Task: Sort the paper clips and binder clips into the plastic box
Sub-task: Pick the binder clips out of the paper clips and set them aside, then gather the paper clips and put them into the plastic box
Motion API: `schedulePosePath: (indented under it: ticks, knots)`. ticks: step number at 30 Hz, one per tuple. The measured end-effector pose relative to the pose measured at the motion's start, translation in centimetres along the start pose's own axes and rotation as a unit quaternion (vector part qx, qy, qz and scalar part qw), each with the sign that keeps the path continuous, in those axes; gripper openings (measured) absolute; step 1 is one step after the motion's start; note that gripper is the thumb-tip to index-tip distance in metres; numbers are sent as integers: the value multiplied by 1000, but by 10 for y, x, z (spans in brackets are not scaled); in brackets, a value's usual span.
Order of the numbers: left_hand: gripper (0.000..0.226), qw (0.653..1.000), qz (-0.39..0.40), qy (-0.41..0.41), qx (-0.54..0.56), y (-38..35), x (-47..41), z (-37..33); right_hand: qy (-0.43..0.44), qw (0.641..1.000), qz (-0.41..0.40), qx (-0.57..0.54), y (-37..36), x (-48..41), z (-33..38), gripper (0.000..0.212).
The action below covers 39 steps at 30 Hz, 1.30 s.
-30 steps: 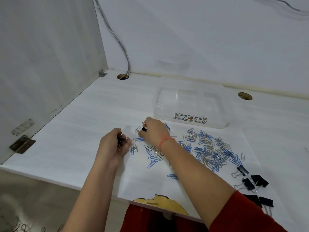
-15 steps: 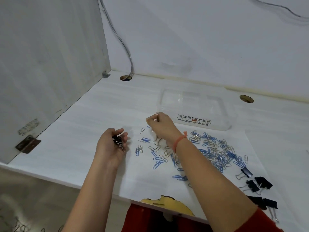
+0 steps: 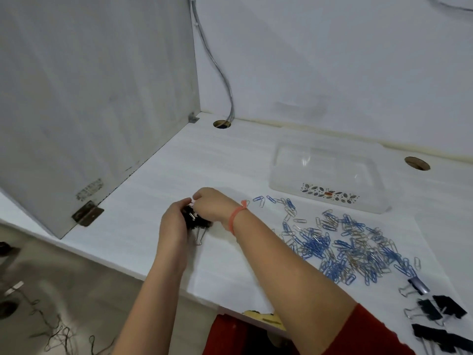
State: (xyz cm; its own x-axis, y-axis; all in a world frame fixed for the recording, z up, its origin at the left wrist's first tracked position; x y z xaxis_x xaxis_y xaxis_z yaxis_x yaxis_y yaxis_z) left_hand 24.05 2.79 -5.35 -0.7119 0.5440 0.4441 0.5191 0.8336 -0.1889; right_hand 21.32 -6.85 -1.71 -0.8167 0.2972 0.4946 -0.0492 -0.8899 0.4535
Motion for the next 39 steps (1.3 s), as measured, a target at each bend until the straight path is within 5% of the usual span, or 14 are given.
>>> schedulePosePath:
  ticks: [11,17,23,34,39]
  knots:
    - [36,977,-56,-160,-126,1,25,-24,59,991,-107,46,43,41,-26,48]
    - [26,879,-11,-283,-384,-46,70,-29,12,975,-192,114,76,151,-98,27]
    - [52,775,85,-210,-590,-102,75,22,-173,958,-166,158,66,218,-183,52]
    - [37,808,171,-237,-511,-164,84,42,-27,951,-309,14,74,200,-171,24]
    - [32,801,64,-314,-505,-144,94,22,-150,906,-383,99,119,248,-208,25]
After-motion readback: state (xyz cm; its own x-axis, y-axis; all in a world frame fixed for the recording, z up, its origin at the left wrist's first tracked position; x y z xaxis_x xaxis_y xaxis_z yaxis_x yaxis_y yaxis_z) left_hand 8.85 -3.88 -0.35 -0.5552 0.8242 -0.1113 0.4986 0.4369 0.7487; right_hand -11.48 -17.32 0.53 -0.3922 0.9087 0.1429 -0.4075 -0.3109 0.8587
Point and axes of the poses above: each hand's wrist, its own x-axis away from the middle knuckle, its own y-axis out of the back of the hand, z = x × y, the point moved 10 cm from there along -x, towards the middle knuckle, and after that the axes turned 11 degrees about z, right-handed, at the moved point
